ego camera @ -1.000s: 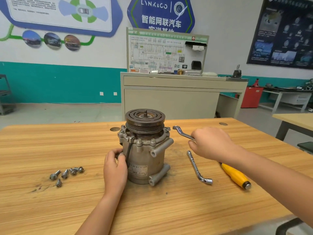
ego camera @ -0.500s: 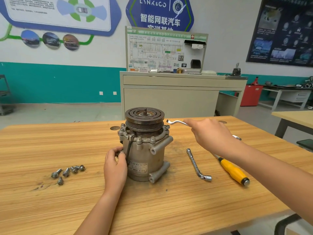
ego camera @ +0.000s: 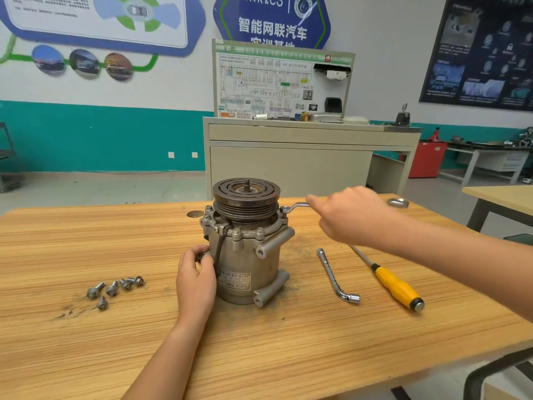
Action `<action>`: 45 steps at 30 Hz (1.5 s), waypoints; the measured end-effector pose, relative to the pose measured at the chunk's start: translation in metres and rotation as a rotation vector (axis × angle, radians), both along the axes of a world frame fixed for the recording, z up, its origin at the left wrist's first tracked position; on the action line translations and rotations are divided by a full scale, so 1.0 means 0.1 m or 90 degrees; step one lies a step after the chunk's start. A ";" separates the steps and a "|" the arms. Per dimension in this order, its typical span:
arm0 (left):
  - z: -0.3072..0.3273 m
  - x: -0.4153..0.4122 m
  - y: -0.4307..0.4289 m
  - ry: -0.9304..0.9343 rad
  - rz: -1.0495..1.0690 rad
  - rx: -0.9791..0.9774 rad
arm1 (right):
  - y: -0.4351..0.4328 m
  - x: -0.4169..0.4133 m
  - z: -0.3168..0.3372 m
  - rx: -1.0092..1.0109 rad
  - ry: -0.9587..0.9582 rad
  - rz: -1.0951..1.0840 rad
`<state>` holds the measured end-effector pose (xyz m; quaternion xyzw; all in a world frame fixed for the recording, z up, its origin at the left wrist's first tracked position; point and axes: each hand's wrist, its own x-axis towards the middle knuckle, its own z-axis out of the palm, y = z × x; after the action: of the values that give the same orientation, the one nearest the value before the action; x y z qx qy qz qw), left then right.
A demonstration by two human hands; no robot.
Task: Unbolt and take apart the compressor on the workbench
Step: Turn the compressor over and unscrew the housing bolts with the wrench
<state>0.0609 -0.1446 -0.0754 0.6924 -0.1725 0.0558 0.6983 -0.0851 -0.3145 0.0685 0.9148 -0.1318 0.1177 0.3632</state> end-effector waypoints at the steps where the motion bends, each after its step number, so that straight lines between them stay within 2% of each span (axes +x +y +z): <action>1: 0.00 0.00 0.00 -0.001 0.000 0.002 | -0.10 0.03 0.03 -0.017 0.008 0.006; 3: 0.00 0.00 0.00 -0.004 0.003 0.001 | -0.27 0.13 0.04 -0.034 0.023 0.012; 6: -0.01 0.01 0.00 -0.009 0.008 -0.003 | -0.44 0.37 -0.04 0.014 -0.017 0.051; 11: 0.02 -0.01 0.01 -0.020 0.016 0.003 | -0.44 0.74 -0.32 0.197 -0.226 0.221; 14: 0.17 -0.10 0.09 -0.060 0.077 -0.061 | -0.41 0.70 -0.46 0.369 -0.433 0.203; 16: 0.39 -0.20 0.14 -0.164 0.099 -0.130 | -0.41 0.61 -0.56 0.539 -0.576 0.147; 19: 0.89 -0.38 0.12 -0.464 0.025 -0.106 | -0.30 0.50 -0.76 0.791 -0.729 0.185; 21: 1.25 -0.44 0.02 -0.674 -0.056 0.041 | -0.17 0.45 -0.93 0.897 -0.769 0.218; 23: 1.53 -0.43 -0.16 -0.822 -0.106 0.339 | -0.04 0.43 -1.10 0.972 -0.774 0.238; 24: 1.61 -0.40 -0.27 -0.848 -0.131 0.517 | 0.01 0.43 -1.17 1.005 -0.773 0.245; 26: 1.67 -0.35 -0.45 -0.824 -0.181 0.809 | 0.07 0.44 -1.27 1.058 -0.763 0.248; 28: 1.67 -0.31 -0.59 -0.785 -0.208 0.938 | 0.08 0.46 -1.33 1.077 -0.739 0.246; 33: 1.68 -0.20 -0.72 -0.775 -0.243 0.909 | 0.06 0.40 -1.46 1.092 -0.699 0.222; 38: 1.68 -0.14 -0.72 -0.736 -0.291 0.874 | 0.03 0.38 -1.49 1.125 -0.713 0.197; 41: 1.63 -0.11 -0.71 -0.759 -0.287 0.855 | 0.03 0.38 -1.49 1.130 -0.712 0.206; 45: 1.69 -0.07 -0.73 -0.802 -0.244 0.759 | 0.03 0.37 -1.50 1.119 -0.704 0.208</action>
<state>0.0543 -0.2178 0.0937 0.7411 -0.6379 0.2094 -0.0056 -0.0477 -0.3117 -0.0817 0.6818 -0.1932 0.4297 -0.5595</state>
